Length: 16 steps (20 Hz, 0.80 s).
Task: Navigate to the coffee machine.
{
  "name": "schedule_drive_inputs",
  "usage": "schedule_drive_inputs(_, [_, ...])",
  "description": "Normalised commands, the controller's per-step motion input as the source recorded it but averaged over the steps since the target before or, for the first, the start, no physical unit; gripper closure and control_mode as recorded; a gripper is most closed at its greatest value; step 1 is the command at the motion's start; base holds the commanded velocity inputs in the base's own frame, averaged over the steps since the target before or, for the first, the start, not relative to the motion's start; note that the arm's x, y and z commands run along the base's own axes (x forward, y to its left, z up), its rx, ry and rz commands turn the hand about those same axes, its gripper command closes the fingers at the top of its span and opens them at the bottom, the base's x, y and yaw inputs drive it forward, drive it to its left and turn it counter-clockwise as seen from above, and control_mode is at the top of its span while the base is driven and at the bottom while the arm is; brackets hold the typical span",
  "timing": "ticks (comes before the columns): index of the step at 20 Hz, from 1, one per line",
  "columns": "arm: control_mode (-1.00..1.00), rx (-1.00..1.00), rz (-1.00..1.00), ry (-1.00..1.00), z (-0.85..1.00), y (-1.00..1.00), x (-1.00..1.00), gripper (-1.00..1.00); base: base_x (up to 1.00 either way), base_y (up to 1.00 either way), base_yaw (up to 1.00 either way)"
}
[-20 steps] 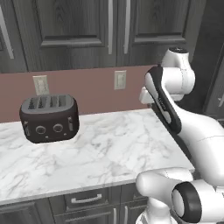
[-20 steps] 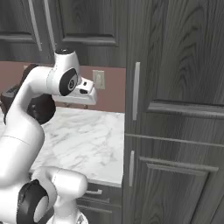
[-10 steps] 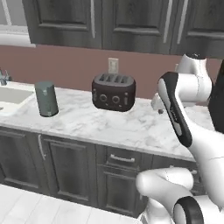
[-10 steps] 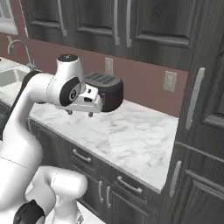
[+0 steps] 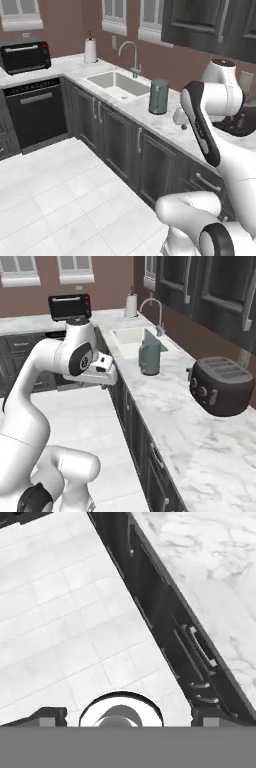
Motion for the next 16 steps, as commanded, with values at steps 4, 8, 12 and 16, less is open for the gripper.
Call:
schedule_drive_inputs(4, [1.0,0.0,0.0,0.0,0.0,0.0,0.0,-1.0,0.32,0.16,0.77])
schedule_drive_inputs(8, [1.0,0.0,0.0,0.0,0.0,0.0,0.0,-1.0,0.34,0.03,0.75])
schedule_drive_inputs(12, [1.0,0.0,0.0,0.0,0.0,0.0,0.0,-1.0,0.3,0.0,0.73])
schedule_drive_inputs(16, [1.0,0.0,0.0,0.0,0.0,0.0,0.0,-1.0,0.44,0.03,0.54])
